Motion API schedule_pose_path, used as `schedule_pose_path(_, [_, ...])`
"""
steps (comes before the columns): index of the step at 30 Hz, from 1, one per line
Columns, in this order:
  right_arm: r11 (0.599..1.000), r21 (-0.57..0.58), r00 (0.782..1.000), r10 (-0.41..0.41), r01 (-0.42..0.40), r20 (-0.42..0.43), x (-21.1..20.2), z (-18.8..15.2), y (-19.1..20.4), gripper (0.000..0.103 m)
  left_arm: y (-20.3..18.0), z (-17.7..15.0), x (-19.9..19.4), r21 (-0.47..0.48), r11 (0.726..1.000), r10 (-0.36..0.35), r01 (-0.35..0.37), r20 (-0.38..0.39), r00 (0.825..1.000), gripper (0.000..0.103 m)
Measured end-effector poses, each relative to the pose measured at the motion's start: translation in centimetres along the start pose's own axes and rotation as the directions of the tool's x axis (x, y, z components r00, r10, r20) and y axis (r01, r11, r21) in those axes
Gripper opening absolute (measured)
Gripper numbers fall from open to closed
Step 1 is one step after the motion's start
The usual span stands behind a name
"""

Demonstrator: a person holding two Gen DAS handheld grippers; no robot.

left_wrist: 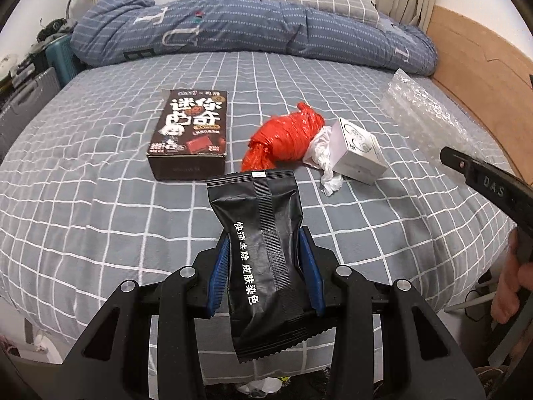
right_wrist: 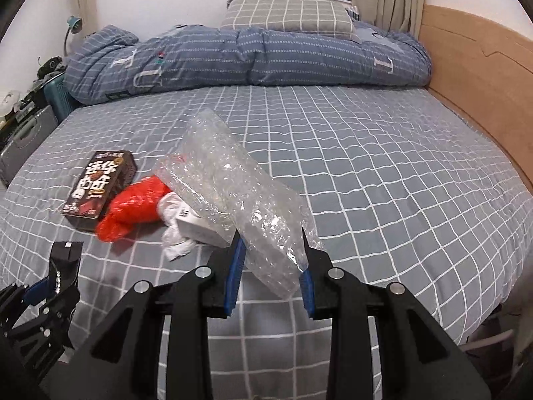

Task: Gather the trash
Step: 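Carry the black pouch and bubble wrap with both grippers over the bin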

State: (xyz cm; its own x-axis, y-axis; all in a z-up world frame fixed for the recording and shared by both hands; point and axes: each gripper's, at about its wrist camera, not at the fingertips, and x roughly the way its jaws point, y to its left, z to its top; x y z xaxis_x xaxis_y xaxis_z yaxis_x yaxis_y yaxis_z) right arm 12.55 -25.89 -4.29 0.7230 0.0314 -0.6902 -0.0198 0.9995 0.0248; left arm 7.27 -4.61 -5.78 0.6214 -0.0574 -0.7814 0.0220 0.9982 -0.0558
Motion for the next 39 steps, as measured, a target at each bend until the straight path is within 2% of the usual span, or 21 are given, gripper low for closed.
schedule_pose_path(14, [0.998,-0.032,0.997,0.051,-0.050,0.050,-4.3,-0.8,3.6,0.028,2.0,-0.2,-3.4,0.007,1.000,-0.003,0.003,0.055,0.998,0.039])
schedule_pose_path(24, [0.994,-0.066,0.995,0.092,-0.089,0.048,-6.4,-2.1,6.5,0.028,3.9,-1.3,-6.4,0.004,1.000,0.001,-0.001,0.077,0.997,0.039])
schedule_pose_path(39, [0.986,-0.106,0.990,0.132,-0.126,0.052,-10.0,-3.9,9.1,0.029,5.9,-3.8,-10.6,-0.062,0.998,-0.001,0.006,0.091,0.996,0.039])
